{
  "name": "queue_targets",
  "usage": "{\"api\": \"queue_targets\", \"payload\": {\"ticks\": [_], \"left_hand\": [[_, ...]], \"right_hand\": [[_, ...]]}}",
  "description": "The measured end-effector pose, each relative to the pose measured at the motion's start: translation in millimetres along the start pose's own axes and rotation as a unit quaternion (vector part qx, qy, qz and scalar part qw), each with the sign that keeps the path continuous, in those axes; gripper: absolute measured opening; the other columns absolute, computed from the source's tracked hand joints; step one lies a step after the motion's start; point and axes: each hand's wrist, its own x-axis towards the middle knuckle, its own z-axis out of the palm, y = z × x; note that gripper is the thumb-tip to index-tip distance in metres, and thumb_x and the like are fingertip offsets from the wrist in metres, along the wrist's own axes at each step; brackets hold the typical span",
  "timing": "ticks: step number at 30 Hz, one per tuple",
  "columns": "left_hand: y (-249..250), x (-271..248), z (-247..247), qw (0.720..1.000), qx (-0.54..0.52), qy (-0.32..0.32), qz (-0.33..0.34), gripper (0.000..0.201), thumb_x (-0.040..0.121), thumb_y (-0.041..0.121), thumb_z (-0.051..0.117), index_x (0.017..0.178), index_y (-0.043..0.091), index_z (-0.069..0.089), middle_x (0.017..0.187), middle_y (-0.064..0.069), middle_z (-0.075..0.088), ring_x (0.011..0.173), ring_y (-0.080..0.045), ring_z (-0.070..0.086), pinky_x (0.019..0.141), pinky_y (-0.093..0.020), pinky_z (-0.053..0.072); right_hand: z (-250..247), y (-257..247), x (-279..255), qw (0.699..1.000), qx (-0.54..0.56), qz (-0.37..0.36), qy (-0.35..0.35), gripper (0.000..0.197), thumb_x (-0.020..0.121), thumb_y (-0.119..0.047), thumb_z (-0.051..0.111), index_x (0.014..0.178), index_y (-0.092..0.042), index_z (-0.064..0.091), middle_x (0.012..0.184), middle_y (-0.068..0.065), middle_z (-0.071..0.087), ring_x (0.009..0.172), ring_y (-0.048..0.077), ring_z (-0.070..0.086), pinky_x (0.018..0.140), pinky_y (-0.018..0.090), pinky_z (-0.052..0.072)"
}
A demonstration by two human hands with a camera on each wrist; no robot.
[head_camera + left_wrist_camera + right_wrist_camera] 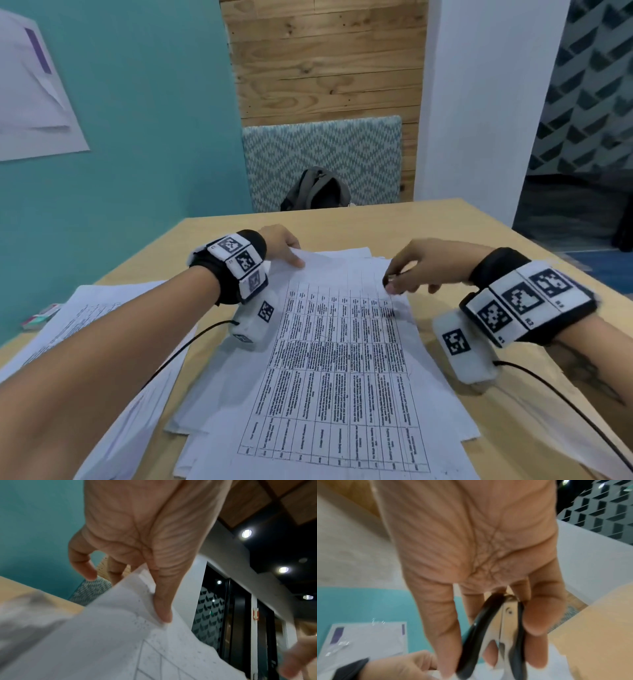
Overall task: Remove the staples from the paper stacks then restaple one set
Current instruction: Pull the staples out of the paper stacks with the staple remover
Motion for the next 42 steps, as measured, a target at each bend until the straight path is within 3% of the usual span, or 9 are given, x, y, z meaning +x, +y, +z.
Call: {"api": "queue_targets", "payload": {"ticks": [5,13,18,21,25,29,33,36,42], "left_hand": [[-6.0,-15.6,-32.4,0.975,-0.161,0.137,0.065,0.014,0.080,0.020,0.072,0.076,0.012,0.062,0.068,0.000,0.054,0.074,-0.016,0.048,0.056,-0.019,0.037],[-2.7,-39.5,-58.5,0.881,-0.329,0.300,0.162,0.017,0.072,0.023,0.077,0.064,0.023,0.062,0.069,0.010,0.057,0.073,-0.007,0.052,0.079,-0.028,0.039],[-23.2,-41.8,-49.8,0.848,-0.262,0.443,0.129,0.044,0.060,0.034,0.084,0.099,0.028,0.063,0.105,0.003,0.053,0.108,-0.018,0.049,0.090,-0.027,0.041],[-46.3,-40.4,-38.9,0.835,-0.426,0.335,0.101,0.098,0.044,0.037,0.089,0.129,0.018,0.045,0.129,-0.004,0.054,0.117,-0.017,0.052,0.098,-0.034,0.044],[-59.0,-40.8,-25.3,0.820,-0.554,0.117,0.085,0.100,0.011,0.055,0.089,0.101,0.020,0.063,0.087,0.012,0.074,0.081,-0.006,0.069,0.075,-0.031,0.048],[-53.6,-37.4,-35.3,0.795,-0.579,0.147,0.104,0.072,0.025,0.044,0.090,0.090,0.022,0.067,0.078,0.014,0.074,0.078,-0.006,0.068,0.086,-0.039,0.047],[-42.2,-42.7,-58.9,0.759,-0.591,0.207,0.178,0.062,0.019,0.052,0.090,0.075,0.030,0.077,0.081,0.012,0.074,0.077,-0.002,0.069,0.067,-0.025,0.054],[-33.0,-52.6,-76.0,0.727,-0.598,0.242,0.236,0.058,0.032,0.047,0.091,0.083,0.024,0.077,0.089,0.008,0.074,0.086,-0.006,0.069,0.075,-0.020,0.054],[-35.2,-83.4,-63.7,0.770,-0.536,0.168,0.303,0.060,0.044,0.049,0.087,0.098,0.027,0.073,0.100,0.009,0.072,0.094,-0.007,0.067,0.077,-0.021,0.053]], "right_hand": [[-16.4,13.4,-1.7,0.973,0.209,0.019,0.090,0.025,0.088,-0.028,0.062,0.099,-0.007,0.069,0.097,0.009,0.071,0.075,0.014,0.062,0.055,0.018,0.045],[-21.8,-2.7,-1.1,0.896,0.436,-0.019,0.087,0.027,0.088,-0.022,0.055,0.109,-0.006,0.063,0.096,0.008,0.068,0.066,0.012,0.068,0.041,0.014,0.039],[-26.4,-6.9,2.6,0.889,0.445,-0.019,0.108,0.027,0.088,-0.023,0.055,0.108,-0.007,0.064,0.101,0.008,0.069,0.077,0.013,0.067,0.046,0.013,0.043],[-29.4,-9.5,4.8,0.886,0.444,-0.039,0.130,0.032,0.088,-0.023,0.056,0.113,-0.004,0.062,0.104,0.010,0.067,0.080,0.014,0.067,0.047,0.013,0.045],[-38.0,-17.6,6.6,0.876,0.449,-0.094,0.150,0.030,0.083,-0.025,0.058,0.106,-0.006,0.064,0.100,0.007,0.067,0.079,0.012,0.067,0.050,0.014,0.047],[-49.9,-30.1,6.6,0.868,0.432,-0.170,0.177,0.051,0.058,-0.041,0.073,0.099,-0.010,0.068,0.091,0.002,0.072,0.077,0.010,0.067,0.052,0.014,0.048],[-67.4,-42.2,-2.5,0.849,0.423,-0.234,0.213,0.041,0.060,-0.035,0.070,0.097,-0.017,0.069,0.088,-0.004,0.073,0.081,0.007,0.066,0.055,0.014,0.048],[-75.2,-47.7,-17.0,0.833,0.411,-0.292,0.228,0.049,0.054,-0.040,0.080,0.097,-0.020,0.071,0.092,-0.005,0.073,0.086,0.007,0.066,0.056,0.013,0.048],[-54.2,-22.5,-46.8,0.863,0.380,-0.297,0.148,0.059,0.043,-0.054,0.085,0.095,-0.028,0.076,0.092,0.000,0.073,0.082,0.009,0.066,0.055,0.016,0.050]]}}
